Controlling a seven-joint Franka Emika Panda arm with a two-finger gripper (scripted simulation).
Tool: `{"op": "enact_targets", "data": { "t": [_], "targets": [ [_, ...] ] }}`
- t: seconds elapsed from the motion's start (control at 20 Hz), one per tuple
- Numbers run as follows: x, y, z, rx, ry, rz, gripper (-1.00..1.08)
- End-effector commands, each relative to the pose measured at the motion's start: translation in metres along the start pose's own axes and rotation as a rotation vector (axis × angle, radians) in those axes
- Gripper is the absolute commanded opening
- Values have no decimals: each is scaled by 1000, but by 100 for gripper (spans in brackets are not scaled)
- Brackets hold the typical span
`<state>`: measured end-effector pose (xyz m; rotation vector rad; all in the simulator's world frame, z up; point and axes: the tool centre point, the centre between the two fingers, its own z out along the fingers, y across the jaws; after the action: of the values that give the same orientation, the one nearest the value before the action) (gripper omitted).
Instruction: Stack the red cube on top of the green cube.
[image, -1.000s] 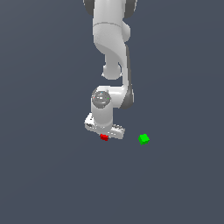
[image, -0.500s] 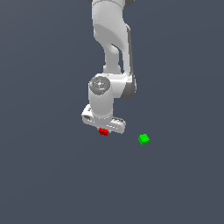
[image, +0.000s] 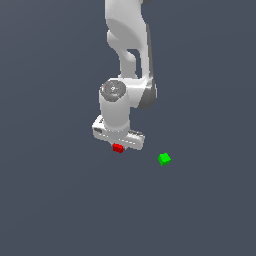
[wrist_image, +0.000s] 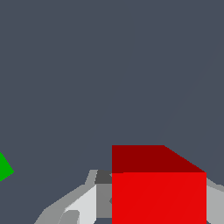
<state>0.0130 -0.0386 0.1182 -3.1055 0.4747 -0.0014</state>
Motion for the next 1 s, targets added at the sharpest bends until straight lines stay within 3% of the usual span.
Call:
{"op": "enact_targets", "data": {
  "t": [0.0,0.4,0.95],
  "targets": [
    [-1,-3,1,0,0,0,-100],
    [-13,-47,13,0,0,0,-100],
    [-40,-163,44,1,0,0,-100]
  ]
}}
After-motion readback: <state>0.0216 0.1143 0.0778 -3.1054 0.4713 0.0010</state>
